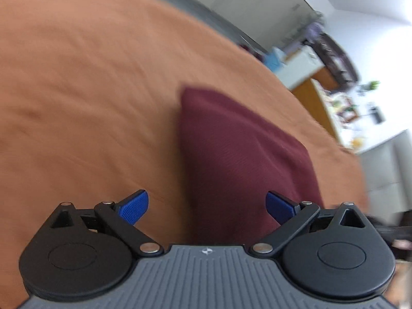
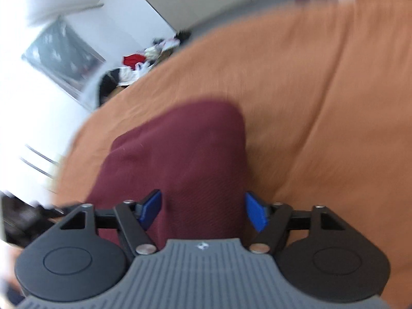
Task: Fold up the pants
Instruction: 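Open both tools and lift them away from the folded pants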
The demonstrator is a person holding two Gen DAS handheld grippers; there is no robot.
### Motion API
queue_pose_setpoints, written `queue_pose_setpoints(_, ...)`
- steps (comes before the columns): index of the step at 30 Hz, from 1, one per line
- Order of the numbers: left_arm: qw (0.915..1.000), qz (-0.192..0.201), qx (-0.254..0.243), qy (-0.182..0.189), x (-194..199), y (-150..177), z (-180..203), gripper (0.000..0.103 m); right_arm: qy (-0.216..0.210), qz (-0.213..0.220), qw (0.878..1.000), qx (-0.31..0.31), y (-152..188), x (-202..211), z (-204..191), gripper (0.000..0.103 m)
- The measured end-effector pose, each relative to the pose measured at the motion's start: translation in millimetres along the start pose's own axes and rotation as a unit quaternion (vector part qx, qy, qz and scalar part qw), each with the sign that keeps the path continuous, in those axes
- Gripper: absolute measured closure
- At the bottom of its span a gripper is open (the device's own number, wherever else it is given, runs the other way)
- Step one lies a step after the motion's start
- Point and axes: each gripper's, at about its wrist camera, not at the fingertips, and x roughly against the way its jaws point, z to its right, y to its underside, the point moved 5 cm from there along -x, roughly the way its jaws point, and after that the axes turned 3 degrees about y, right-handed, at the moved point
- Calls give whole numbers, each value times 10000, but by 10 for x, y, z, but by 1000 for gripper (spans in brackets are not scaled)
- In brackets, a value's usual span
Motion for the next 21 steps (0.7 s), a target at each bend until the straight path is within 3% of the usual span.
queue_pose_setpoints(1,9991,190,-220,-294,171,12,70,0,130,300,9991,267,-52,150,-92,17)
queue_pose_setpoints(4,9905,589,-950,-800,578,123,473,0,433,1120,9912,554,-152,743,-480,5)
queue_pose_setpoints(7,9796,1138,-1248,-1091,1031,351,770,0,834,1330,9852,684,-108,1114,-809,5)
queue_pose_setpoints(9,9726,1550,-1289,-1157,1246,516,981,0,1287,1616,9731,1016,46,1314,-1092,5)
queue_pose_setpoints(10,9689,1707,-1297,-1237,1324,598,1084,0,1513,1722,9660,1200,134,1534,-1045,5)
queue_pose_setpoints(12,9642,1697,-1382,-1500,1378,722,1274,0,1989,1825,9493,1609,405,1696,-1180,5)
queue_pose_setpoints(14,9607,1684,-1505,-1614,1471,900,1331,0,2123,1743,9421,1923,725,1918,-1189,5)
queue_pose_setpoints(17,9583,1557,-1430,-1925,1508,1156,1368,0,2146,1513,9459,1905,1112,2044,-1205,5)
queue_pose_setpoints(21,9579,1201,-1716,-1962,1417,1421,1448,0,1892,1437,9568,1674,1460,2098,-1296,5)
